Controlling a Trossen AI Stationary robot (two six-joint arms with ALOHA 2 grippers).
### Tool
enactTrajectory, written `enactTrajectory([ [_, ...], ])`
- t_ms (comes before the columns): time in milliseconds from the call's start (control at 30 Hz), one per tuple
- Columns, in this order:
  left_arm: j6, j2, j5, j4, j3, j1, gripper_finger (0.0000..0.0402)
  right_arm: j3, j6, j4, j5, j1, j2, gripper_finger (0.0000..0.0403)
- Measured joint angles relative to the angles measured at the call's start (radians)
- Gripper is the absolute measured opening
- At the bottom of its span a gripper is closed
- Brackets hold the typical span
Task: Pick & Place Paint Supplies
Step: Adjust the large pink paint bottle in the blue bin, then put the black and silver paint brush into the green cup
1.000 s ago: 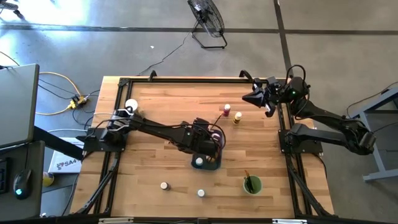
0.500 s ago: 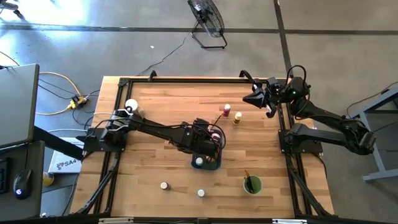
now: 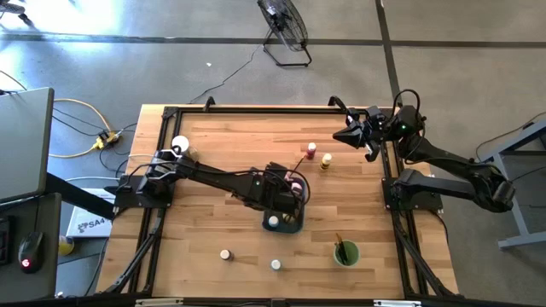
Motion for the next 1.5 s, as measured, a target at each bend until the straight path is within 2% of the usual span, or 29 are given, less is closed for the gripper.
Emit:
enactTrajectory([
  [200,0.0,0.0,0.018,0.0,0.0,-0.001,0.0205,0.0,0.0,0.0,0.0,0.0,0.0,0.0002],
  [367,0.001,0.0,0.042,-0.022,0.024,-0.001,0.0232,0.0,0.0,0.0,0.0,0.0,0.0,0.0002],
  [533,0.01,0.0,0.045,-0.065,0.066,-0.001,0.0234,0.0,0.0,0.0,0.0,0.0,0.0,0.0002],
  [767,0.011,0.001,0.035,-0.212,0.168,-0.001,0.0234,0.0,0.002,0.0,0.0,0.0,0.0,0.0002],
  [1067,0.014,0.002,-0.045,-0.402,0.339,0.0,0.0235,0.0,0.003,0.036,0.0,0.0,0.0,0.0002],
  [1233,0.069,0.002,-0.088,-0.432,0.421,0.0,0.0235,0.0,0.022,0.036,-0.008,0.0,0.0,0.0002],
  [1400,0.127,0.002,-0.136,-0.451,0.517,0.007,0.0235,0.0,0.029,0.02,-0.073,0.0,0.0,0.0002],
  [1500,0.134,-0.042,-0.158,-0.451,0.503,0.032,0.0235,0.0,0.029,0.014,-0.102,0.0,0.0,0.0002],
])
